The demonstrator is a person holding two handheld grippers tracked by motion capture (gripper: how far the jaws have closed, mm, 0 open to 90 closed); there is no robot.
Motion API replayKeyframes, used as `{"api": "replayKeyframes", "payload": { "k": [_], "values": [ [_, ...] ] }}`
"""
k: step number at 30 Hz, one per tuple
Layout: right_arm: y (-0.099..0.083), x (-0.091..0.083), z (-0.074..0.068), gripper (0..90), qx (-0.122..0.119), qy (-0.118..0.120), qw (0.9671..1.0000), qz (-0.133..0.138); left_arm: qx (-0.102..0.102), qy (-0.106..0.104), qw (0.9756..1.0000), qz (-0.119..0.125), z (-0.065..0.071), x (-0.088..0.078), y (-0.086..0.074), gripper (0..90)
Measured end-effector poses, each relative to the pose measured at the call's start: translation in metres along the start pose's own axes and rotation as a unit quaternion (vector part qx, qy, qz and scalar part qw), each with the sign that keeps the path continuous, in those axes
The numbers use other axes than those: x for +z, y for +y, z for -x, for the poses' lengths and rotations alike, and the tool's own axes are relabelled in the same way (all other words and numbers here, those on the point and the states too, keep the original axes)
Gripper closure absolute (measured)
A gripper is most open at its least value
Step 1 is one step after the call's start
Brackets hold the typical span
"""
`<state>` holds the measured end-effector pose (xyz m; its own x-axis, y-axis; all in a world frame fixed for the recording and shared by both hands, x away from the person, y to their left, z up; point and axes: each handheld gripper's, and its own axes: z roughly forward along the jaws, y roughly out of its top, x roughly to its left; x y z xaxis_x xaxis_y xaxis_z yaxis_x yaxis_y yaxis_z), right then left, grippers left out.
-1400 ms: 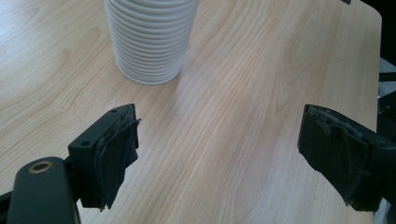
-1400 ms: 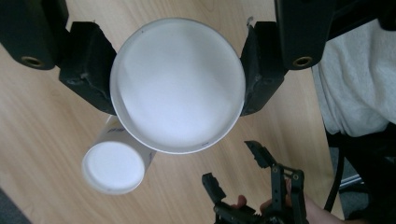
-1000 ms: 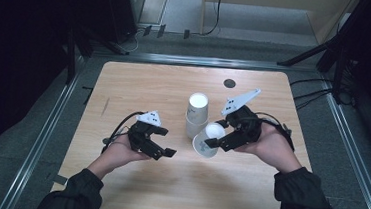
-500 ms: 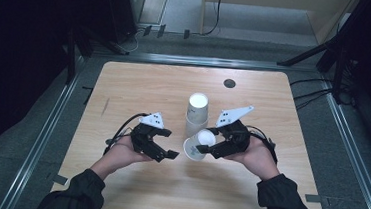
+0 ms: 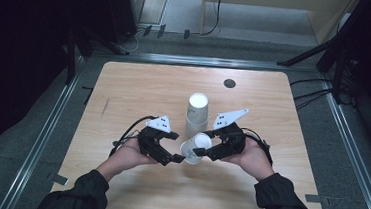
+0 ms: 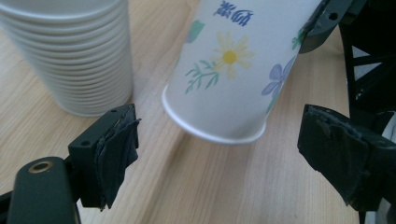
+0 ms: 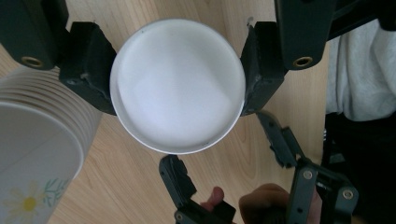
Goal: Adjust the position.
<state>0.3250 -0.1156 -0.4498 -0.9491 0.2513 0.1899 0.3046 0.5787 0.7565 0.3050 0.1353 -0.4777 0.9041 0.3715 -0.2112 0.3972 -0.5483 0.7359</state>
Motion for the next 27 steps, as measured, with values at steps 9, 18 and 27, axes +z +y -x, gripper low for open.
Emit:
{"api": "replayKeyframes", "payload": {
  "k": [9, 18, 27],
  "values": [
    [0.003, 0.003, -0.003, 35.5, 0.003, 0.043, 0.9989, 0.021, 0.016, -0.017, 0.9997, 0.005, 0.004, 0.006, 0.002, 12.3],
    [0.007, 0.001, -0.005, 35.6, 0.009, 0.067, 0.9963, 0.052, 0.031, -0.027, 0.9989, 0.023, 0.008, 0.005, 0.004, 14.4],
    [0.006, 0.002, -0.004, 35.7, 0.014, 0.074, 0.9961, 0.046, 0.06, -0.032, 0.9974, 0.024, 0.012, 0.002, 0.003, 27.8]
  ]
}}
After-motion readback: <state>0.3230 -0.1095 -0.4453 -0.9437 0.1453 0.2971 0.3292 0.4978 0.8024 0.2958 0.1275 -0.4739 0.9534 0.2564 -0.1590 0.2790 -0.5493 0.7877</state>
